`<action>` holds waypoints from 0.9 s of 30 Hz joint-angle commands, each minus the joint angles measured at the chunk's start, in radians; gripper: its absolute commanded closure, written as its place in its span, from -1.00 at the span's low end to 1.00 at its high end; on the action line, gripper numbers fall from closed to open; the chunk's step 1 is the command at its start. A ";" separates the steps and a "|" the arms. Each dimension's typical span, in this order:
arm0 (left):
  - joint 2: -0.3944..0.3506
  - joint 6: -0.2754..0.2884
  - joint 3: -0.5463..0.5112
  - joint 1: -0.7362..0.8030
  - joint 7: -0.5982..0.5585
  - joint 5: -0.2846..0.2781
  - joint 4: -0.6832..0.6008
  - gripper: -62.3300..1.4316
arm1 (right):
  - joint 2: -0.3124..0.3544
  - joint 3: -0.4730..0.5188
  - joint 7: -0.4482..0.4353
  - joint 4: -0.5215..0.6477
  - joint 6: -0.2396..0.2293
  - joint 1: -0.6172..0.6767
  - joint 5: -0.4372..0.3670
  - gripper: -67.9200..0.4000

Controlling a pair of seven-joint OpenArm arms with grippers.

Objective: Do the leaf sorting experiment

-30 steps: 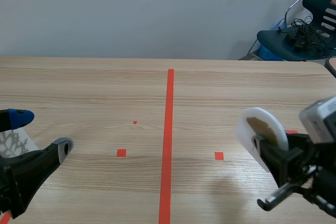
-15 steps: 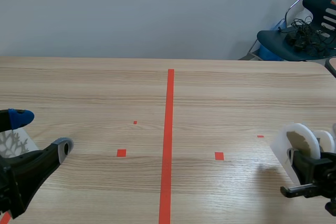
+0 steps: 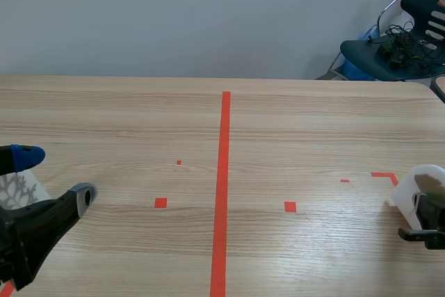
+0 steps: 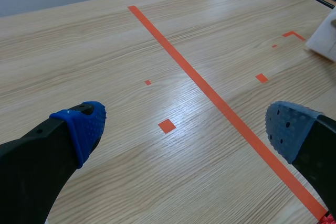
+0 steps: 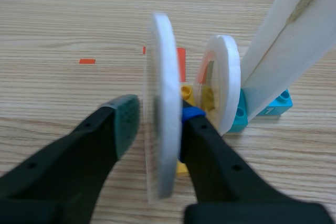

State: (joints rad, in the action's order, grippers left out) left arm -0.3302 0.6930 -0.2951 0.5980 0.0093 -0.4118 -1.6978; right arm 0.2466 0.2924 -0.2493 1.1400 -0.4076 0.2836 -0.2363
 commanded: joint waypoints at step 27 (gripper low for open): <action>0.000 0.003 -0.008 -0.003 -0.017 -0.014 -0.024 -1.00 | 0.223 0.064 0.365 0.637 -0.270 0.178 -0.337 -0.91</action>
State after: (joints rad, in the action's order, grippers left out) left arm -0.3302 0.6930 -0.2951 0.5980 0.0093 -0.4118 -1.6978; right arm 0.4465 0.3634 0.1192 1.7611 -0.6769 0.4507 -0.5644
